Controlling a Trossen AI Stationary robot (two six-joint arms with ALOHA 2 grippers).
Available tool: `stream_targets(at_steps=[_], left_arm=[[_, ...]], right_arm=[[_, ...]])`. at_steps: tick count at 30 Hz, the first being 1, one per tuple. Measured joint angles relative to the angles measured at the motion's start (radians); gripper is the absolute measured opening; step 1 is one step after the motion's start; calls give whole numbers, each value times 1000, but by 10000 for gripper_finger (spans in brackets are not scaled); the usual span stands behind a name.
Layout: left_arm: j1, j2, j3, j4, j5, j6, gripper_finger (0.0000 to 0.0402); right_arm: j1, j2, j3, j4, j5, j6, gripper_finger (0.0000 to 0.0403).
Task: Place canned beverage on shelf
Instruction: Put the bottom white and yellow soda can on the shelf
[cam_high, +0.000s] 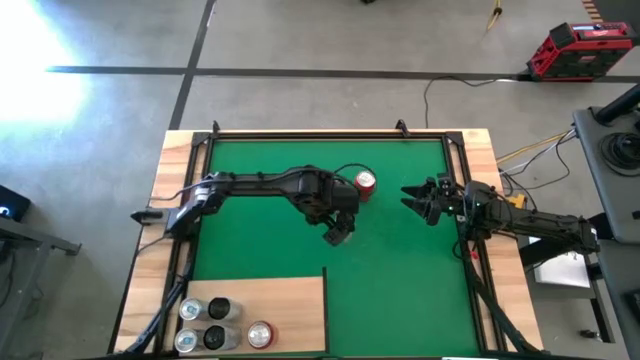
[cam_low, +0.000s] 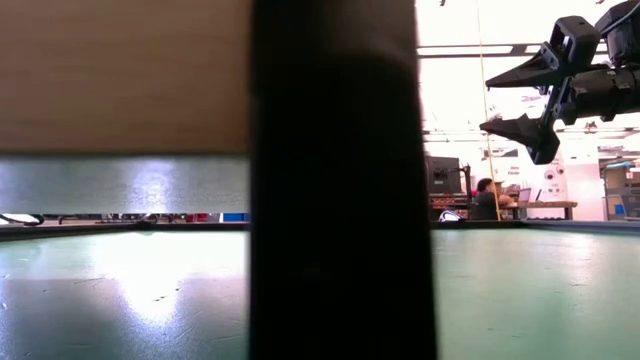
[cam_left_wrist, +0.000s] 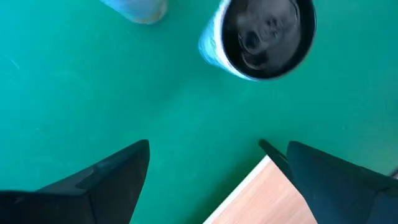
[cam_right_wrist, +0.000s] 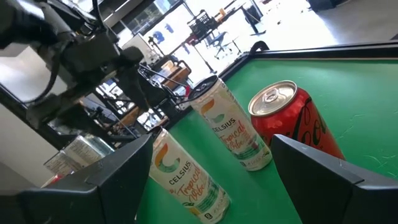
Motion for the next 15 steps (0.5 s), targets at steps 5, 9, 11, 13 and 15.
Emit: stream_targets(at_steps=[5, 9, 11, 13, 15], left_arm=[[-4, -2, 16, 28, 1, 42, 361], [-21, 2, 16, 103, 1, 163, 361], [-28, 2, 16, 140, 0, 221, 361], [-33, 2, 15, 175, -13, 264, 361], [-35, 2, 14, 201, -38, 303, 361]], right_arm=[[0, 0, 0, 0, 0, 0, 318], [0, 0, 0, -1, 0, 0, 318], [0, 0, 0, -1, 0, 0, 318], [0, 0, 0, -3, 0, 0, 318], [0, 0, 0, -3, 0, 0, 318]])
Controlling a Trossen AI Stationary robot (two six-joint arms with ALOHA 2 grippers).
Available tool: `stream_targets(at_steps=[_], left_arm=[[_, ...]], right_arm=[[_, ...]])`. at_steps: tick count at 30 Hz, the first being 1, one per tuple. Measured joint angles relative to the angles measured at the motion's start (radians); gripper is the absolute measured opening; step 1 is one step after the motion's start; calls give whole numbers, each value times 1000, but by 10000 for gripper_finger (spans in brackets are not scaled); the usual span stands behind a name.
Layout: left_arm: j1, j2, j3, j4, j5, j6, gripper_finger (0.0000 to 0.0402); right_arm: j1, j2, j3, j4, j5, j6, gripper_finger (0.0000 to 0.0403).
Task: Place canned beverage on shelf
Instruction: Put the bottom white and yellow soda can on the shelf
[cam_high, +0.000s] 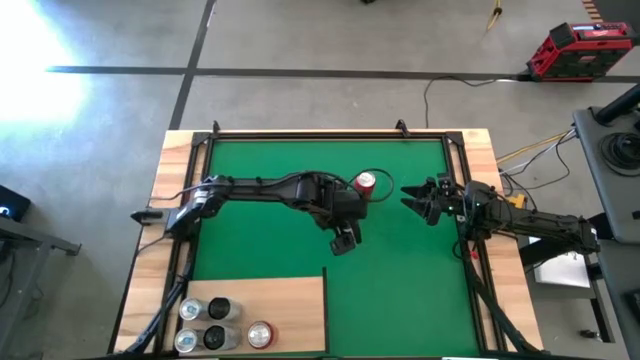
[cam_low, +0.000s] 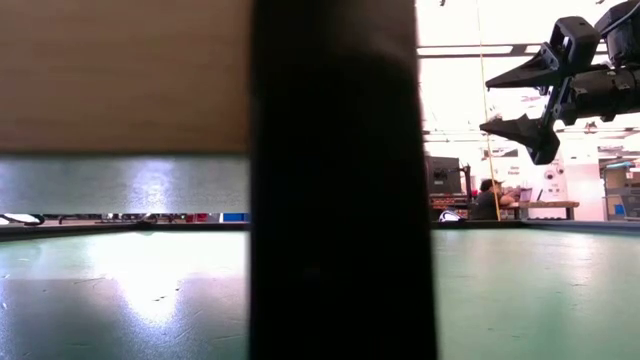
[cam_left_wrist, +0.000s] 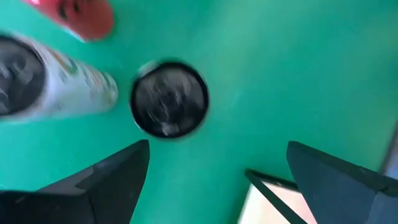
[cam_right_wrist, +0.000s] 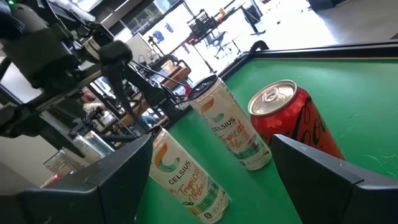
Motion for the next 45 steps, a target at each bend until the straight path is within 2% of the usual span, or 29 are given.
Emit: stream_targets(at_steps=[6, 10, 21, 36, 40, 45], left_arm=[[2, 3, -12, 56, -93, 92, 361], [4, 3, -18, 92, -103, 147, 361], [23, 4, -151, 227, -111, 197, 361], [57, 3, -242, 277, -81, 196, 358], [56, 3, -243, 275, -74, 179, 333], [56, 3, -242, 265, -65, 129, 252]], right_arm=[[0, 0, 0, -4, 0, 0, 318], [0, 0, 0, -4, 0, 0, 318], [0, 0, 0, -5, 0, 0, 318], [0, 0, 0, -5, 0, 0, 318], [0, 0, 0, -5, 0, 0, 318], [0, 0, 0, -5, 0, 0, 318]])
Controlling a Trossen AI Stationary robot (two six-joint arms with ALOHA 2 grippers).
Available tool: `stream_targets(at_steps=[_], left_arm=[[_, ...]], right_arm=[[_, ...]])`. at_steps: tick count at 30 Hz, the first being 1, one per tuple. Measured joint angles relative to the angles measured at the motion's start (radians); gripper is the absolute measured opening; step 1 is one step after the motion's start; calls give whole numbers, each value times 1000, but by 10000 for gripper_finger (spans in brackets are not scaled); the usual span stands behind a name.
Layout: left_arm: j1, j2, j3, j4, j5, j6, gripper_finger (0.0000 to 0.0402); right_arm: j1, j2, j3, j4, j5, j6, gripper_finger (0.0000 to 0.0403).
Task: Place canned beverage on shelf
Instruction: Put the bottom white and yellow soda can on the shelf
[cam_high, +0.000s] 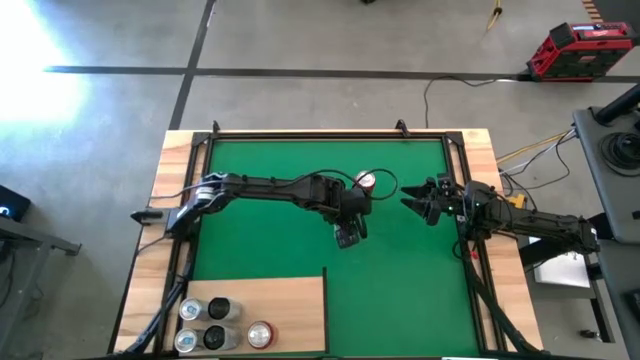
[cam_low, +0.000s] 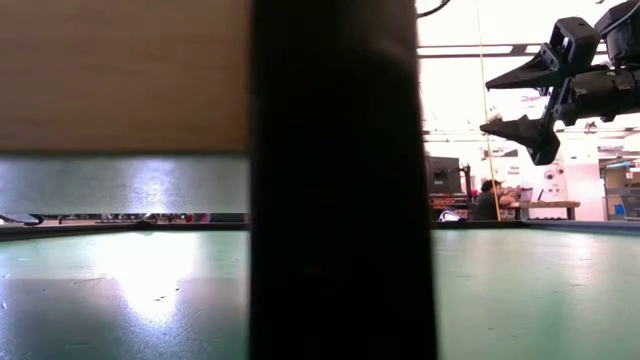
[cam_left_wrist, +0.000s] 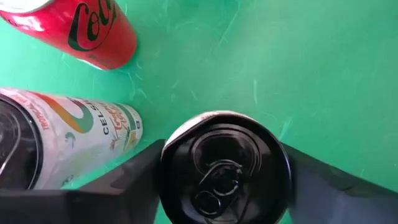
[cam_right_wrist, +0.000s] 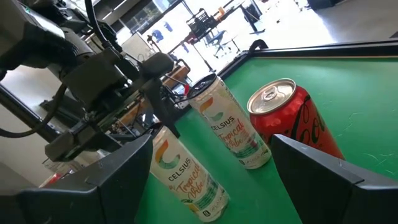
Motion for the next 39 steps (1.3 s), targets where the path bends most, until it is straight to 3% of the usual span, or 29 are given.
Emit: stream_targets(at_steps=[2, 15, 39], left_arm=[[0, 0, 1, -5, 8, -19, 235], [-15, 0, 78, -256, 31, -209, 235], [-164, -10, 85, -386, -17, 141, 245]], right_arm=[[0, 0, 0, 0, 0, 0, 318], [0, 0, 0, 0, 0, 0, 318], [0, 0, 0, 0, 0, 0, 318]])
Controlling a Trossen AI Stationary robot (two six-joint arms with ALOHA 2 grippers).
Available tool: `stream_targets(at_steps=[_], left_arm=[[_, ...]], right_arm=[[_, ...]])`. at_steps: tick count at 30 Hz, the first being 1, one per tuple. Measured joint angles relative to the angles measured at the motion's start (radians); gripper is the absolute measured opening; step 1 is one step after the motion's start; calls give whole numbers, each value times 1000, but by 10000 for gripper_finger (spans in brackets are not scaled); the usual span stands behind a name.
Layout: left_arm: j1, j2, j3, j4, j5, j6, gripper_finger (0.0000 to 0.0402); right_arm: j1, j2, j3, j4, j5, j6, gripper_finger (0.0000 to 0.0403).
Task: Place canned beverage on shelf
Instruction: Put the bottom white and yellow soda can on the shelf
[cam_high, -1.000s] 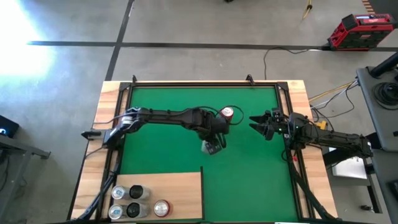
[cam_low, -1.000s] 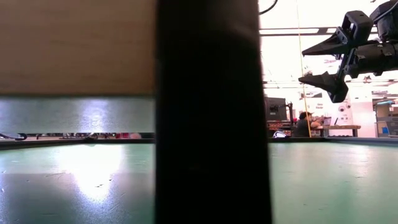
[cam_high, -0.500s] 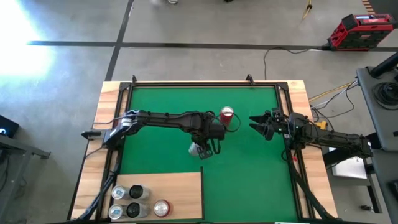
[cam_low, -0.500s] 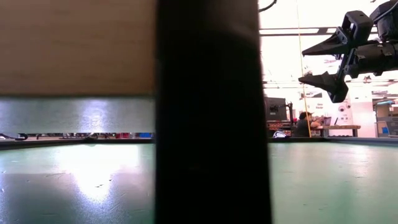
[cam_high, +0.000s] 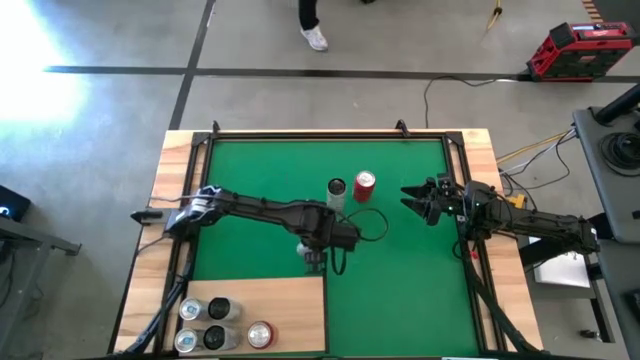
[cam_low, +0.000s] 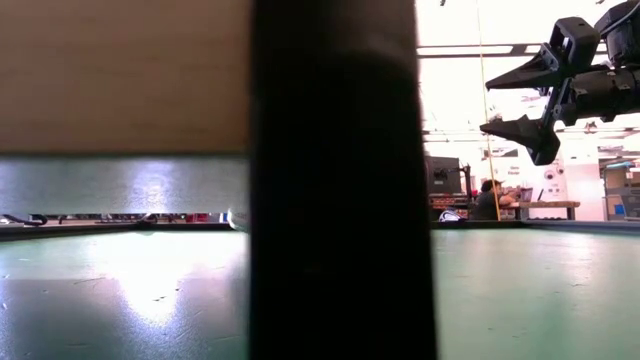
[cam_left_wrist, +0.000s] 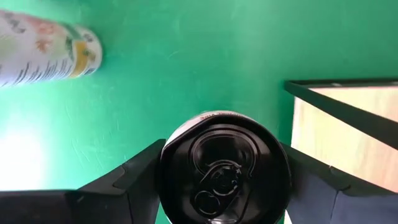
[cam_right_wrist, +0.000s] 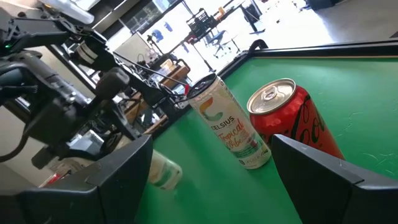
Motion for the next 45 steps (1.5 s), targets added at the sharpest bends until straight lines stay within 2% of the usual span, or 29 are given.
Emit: stream_targets(at_steps=[5, 12, 19, 21, 34, 41, 45], left_arm=[[-23, -1, 0, 21, -11, 91, 245], [-27, -1, 0, 157, -24, 252, 245], [-27, -1, 0, 240, 100, 528, 245], [-27, -1, 0, 253, 94, 571, 245], [-22, -1, 0, 277, 122, 967, 256], [-12, -1, 0, 257, 130, 1028, 257], [2, -1, 0, 229, 175, 1110, 257]], right_arm=[[0, 0, 0, 0, 0, 0, 318], [0, 0, 0, 0, 0, 0, 318], [0, 0, 0, 0, 0, 0, 318], [0, 0, 0, 0, 0, 0, 318], [0, 0, 0, 0, 0, 0, 318], [0, 0, 0, 0, 0, 0, 318], [0, 0, 0, 0, 0, 0, 318]])
